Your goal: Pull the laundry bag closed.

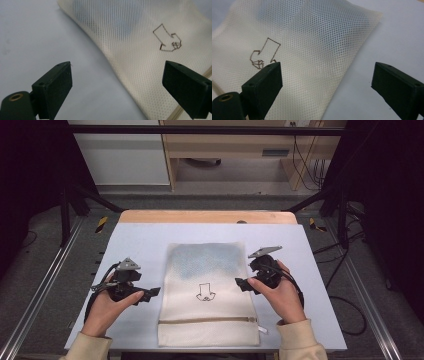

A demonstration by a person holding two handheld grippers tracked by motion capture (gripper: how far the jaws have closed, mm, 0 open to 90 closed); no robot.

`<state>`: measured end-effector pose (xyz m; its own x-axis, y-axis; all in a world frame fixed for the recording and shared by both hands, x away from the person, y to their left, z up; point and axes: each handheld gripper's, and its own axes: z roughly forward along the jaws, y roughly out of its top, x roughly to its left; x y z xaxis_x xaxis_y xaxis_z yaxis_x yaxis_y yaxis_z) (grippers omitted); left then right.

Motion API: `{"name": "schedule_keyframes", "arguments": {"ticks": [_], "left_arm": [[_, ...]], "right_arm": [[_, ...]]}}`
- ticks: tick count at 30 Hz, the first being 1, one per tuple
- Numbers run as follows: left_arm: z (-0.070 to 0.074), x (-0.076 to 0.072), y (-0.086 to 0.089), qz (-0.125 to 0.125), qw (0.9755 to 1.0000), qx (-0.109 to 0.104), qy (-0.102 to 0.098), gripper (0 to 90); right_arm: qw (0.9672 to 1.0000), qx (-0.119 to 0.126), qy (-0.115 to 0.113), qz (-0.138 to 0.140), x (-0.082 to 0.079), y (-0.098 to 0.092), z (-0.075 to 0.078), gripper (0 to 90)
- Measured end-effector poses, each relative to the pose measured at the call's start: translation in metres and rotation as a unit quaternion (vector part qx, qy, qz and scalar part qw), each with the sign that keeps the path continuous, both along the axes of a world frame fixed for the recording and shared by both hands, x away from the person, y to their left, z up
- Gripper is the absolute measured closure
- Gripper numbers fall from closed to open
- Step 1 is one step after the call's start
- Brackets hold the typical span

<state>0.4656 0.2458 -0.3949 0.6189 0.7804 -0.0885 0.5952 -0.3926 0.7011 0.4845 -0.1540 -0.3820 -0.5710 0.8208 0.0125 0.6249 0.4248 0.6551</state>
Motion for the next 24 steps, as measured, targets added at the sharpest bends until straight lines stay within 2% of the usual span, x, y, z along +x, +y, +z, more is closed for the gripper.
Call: {"name": "schedule_keyframes", "arguments": {"ticks": [1,3,4,5,6,7,9,10,12,13,14,16,17,20,24], "left_arm": [[0.002,0.000,0.000,-0.003,1.0000,0.002,-0.004,8.9],[0.003,-0.002,0.003,-0.001,0.9999,-0.005,-0.013,8.6],[0.003,-0.002,0.005,0.002,0.9998,-0.004,-0.017,8.2],[0.002,-0.002,0.008,0.003,0.9998,-0.002,-0.020,8.2],[0.000,-0.002,0.012,0.009,0.9997,-0.002,-0.021,7.6],[-0.003,-0.001,0.016,0.017,0.9997,-0.001,-0.019,7.6],[-0.008,0.000,0.024,0.026,0.9995,0.011,-0.016,7.1],[-0.010,0.000,0.028,0.033,0.9992,0.014,-0.019,7.1],[-0.015,0.001,0.035,0.046,0.9985,0.020,-0.023,7.8],[-0.017,0.001,0.039,0.053,0.9981,0.018,-0.026,7.9],[-0.019,0.002,0.042,0.058,0.9979,0.016,-0.024,7.9],[-0.022,0.003,0.049,0.063,0.9976,0.015,-0.024,7.8],[-0.023,0.003,0.053,0.068,0.9973,0.013,-0.026,7.7],[-0.025,0.003,0.062,0.078,0.9966,0.002,-0.027,6.9],[-0.033,0.002,0.072,0.082,0.9963,0.003,-0.028,6.0]], "right_arm": [[1.0000,-0.008,0.000,0.001,0.000,0.001,-0.003,10.1],[1.0000,-0.007,0.003,0.003,-0.002,0.002,-0.010,9.9],[1.0000,-0.006,0.003,0.007,-0.003,-0.001,-0.018,9.7],[1.0000,-0.006,0.003,0.007,-0.003,-0.001,-0.018,9.7],[1.0000,-0.005,0.002,-0.007,-0.004,-0.009,-0.022,9.8],[1.0000,-0.005,0.002,-0.007,-0.004,-0.009,-0.022,9.8],[0.9995,-0.008,0.008,-0.029,-0.005,-0.026,-0.025,9.5],[0.9995,-0.008,0.008,-0.029,-0.005,-0.026,-0.025,9.5],[0.9989,-0.007,0.009,-0.046,-0.006,-0.038,-0.026,9.5],[0.9986,-0.008,0.003,-0.052,-0.006,-0.044,-0.027,9.5],[0.9978,0.001,0.004,-0.066,-0.006,-0.055,-0.027,9.4],[0.9975,0.003,0.005,-0.070,-0.007,-0.060,-0.027,9.4],[0.9967,0.001,0.002,-0.082,-0.007,-0.069,-0.029,9.2],[0.9958,0.004,-0.003,-0.091,-0.007,-0.077,-0.030,8.8],[0.9939,0.009,-0.003,-0.109,-0.008,-0.091,-0.035,8.0]]}}
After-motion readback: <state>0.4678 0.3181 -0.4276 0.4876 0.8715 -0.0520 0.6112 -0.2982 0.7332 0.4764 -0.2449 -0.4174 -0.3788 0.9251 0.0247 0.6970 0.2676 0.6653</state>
